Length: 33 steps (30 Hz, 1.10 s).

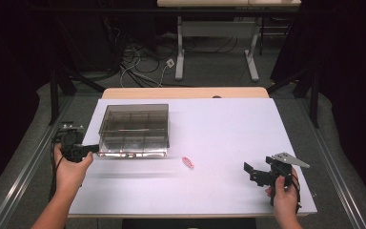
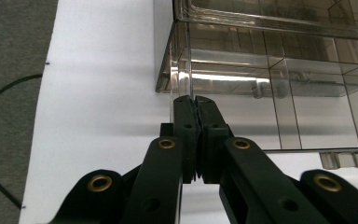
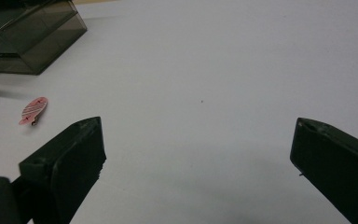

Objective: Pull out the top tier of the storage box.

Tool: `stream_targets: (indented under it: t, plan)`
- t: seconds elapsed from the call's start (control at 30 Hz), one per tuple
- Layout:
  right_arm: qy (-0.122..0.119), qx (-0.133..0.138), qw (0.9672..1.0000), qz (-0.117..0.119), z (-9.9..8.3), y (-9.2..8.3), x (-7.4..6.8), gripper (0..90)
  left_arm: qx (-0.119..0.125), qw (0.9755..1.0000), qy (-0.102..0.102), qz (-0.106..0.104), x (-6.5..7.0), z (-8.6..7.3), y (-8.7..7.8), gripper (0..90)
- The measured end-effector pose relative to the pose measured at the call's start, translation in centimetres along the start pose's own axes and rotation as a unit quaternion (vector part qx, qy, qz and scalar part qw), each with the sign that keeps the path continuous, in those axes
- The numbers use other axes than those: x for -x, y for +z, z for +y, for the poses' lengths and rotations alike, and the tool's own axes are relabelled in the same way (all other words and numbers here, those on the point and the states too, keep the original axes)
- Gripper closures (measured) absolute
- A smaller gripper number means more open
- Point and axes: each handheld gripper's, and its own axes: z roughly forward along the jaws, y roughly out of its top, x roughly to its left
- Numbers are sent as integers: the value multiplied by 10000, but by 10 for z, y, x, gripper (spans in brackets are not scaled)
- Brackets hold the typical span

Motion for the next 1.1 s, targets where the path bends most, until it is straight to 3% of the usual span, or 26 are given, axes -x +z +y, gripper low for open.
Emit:
stream_targets:
  t: [0.23,0.43,0.53,1.1]
  plan:
    - [-38,-42,10000,-29,0,-1,1,27,52,9996,-160,-214,-8,-1,-1,843]
    - [-29,-34,10000,-35,0,0,1,27,64,9996,-191,-213,-12,-1,-5,808]
    - [-40,-30,10000,-33,0,0,1,28,220,9992,-270,-206,-12,-1,-7,798]
    - [-38,-38,10000,-38,0,0,1,28,686,9969,-182,-335,-13,-3,-22,679]
